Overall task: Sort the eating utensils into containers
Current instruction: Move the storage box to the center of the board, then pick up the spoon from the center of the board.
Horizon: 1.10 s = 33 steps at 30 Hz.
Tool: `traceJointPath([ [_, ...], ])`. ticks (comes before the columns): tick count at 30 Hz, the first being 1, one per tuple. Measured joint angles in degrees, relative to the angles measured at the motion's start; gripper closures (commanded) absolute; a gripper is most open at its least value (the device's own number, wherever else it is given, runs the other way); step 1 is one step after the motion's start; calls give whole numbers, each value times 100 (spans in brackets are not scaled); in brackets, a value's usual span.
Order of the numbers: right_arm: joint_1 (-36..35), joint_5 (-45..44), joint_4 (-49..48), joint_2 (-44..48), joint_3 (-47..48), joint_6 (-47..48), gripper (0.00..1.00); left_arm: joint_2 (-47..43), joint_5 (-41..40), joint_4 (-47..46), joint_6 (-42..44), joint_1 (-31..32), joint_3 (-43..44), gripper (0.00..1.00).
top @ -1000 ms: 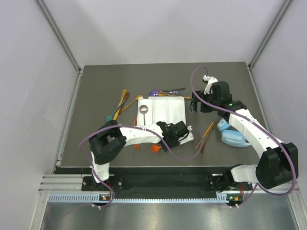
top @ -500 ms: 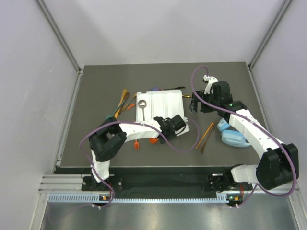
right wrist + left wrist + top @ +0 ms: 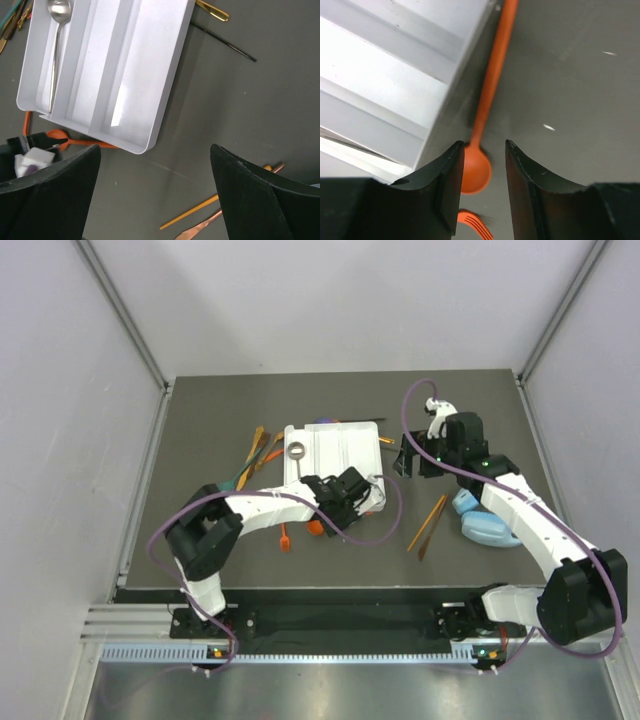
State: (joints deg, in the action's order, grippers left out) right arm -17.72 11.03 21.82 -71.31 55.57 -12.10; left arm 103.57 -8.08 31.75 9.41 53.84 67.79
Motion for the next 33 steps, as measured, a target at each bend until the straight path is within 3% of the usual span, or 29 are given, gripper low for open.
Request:
traceJointPath([
  [2,0,92,2,0,-9,7,15,-260,225,22,-59,0,-52,55],
  [8,-146,540,-96,-17,-37,127,12,-1790,581,-59,-374,-11,-76,40],
  [13,-1298,417,63,-415,120,472,11,-3333,94,-258,-831,-280,-87,34],
  [18,-2323,262,310,-1049,280,815,10,-4760,-907,-415,-1342,-1150,-203,32],
  [23,-2846,-168,984,-1816,745,1252,9,-5147,-1690,-280,-1453,-1464,-186,32],
  [33,-3571,-739,1637,-2782,1672,1941,11,-5191,-1884,-22,-1506,-1626,-334,32],
])
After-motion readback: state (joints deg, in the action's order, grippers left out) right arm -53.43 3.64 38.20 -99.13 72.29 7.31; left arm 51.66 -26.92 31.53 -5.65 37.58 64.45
